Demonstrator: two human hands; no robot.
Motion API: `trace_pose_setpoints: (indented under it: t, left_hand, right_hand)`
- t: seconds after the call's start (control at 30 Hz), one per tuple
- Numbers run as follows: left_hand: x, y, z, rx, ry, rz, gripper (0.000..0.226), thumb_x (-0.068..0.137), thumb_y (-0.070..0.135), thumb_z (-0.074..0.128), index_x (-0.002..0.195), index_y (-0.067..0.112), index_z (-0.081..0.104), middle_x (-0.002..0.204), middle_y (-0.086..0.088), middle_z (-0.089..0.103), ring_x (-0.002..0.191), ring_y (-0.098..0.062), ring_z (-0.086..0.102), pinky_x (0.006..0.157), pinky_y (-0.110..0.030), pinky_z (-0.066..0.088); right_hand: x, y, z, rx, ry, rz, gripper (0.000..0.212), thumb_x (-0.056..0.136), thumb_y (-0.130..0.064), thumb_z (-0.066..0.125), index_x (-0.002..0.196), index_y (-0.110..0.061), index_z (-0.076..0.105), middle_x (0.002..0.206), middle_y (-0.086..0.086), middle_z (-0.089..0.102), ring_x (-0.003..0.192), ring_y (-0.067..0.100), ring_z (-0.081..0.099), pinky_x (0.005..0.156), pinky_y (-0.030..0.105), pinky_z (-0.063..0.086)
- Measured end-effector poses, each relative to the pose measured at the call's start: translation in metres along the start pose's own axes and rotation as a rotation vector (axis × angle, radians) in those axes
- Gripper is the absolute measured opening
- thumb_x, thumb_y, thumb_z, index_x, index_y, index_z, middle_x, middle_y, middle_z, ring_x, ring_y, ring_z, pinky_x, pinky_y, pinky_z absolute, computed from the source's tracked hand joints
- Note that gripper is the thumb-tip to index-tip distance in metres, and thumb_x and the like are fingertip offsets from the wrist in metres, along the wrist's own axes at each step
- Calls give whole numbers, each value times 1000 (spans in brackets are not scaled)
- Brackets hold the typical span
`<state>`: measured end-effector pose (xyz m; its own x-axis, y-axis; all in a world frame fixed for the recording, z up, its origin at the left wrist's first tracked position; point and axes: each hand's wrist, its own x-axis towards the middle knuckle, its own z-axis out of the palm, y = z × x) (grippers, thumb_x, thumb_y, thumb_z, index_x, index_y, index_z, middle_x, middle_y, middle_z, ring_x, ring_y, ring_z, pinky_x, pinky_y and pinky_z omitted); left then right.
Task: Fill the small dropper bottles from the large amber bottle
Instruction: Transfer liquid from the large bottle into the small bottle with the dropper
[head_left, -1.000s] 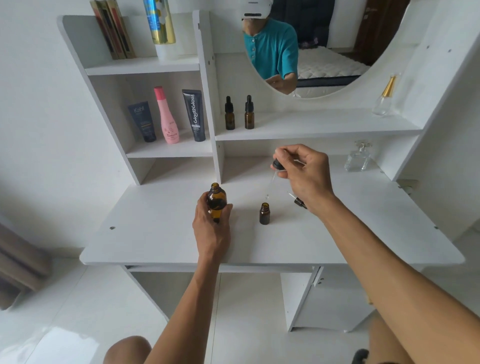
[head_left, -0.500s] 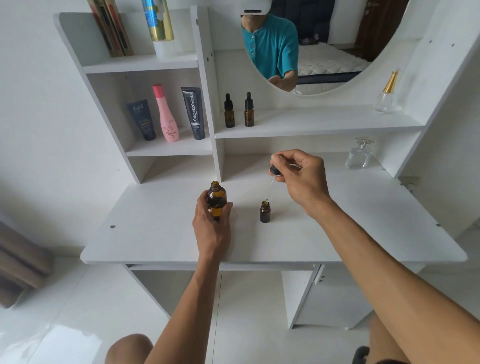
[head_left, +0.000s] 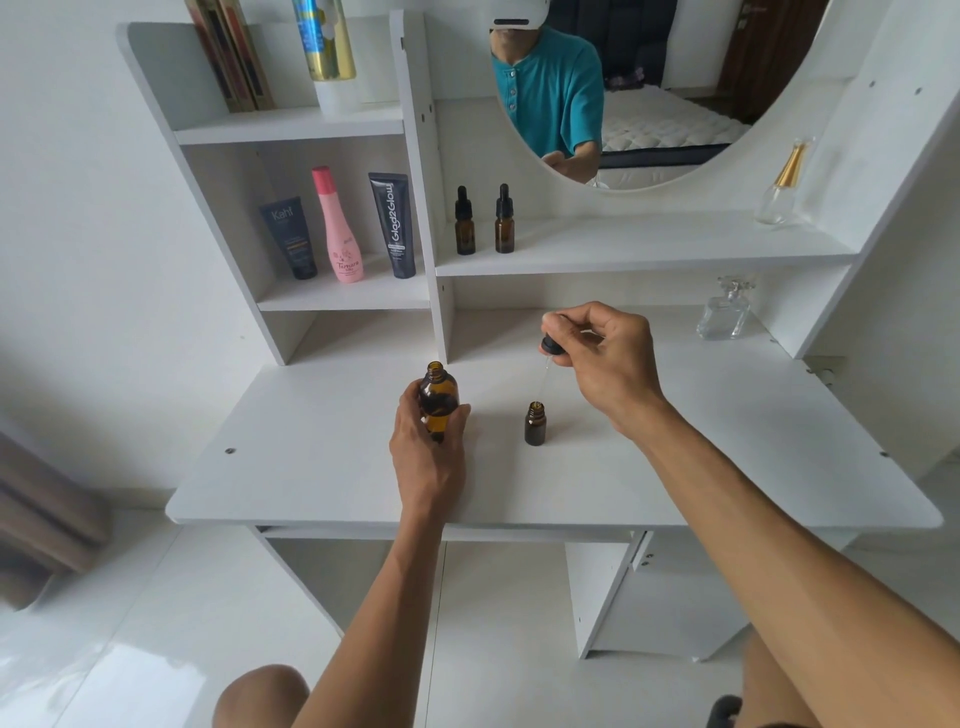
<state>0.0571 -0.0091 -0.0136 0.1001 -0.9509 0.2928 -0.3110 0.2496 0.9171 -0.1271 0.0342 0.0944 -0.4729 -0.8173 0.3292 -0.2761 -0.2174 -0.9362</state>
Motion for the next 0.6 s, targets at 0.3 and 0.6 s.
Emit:
trace_pose_setpoints:
  t: [0.3,0.6]
  left_hand:
    - [-1,1,-1,-8,-8,-3,50,90,30,72,134,28,49,120,4,64,104,-16,64,89,-29,51]
    - [-1,2,-2,-27,-12,0,46,90,28,72,130,32,50,115,10,63,100,-13,64,83,-23,49]
  right_hand:
    - [1,-6,0,-34,-6,-22,16,88,-28,74,84,-13,73,79,7,74,79,23,73,70,35,63]
    - [5,-25,1,20,12,-75,15,89,-27,73,86,-12,73,81,4,74,81,20,74,65,26,59]
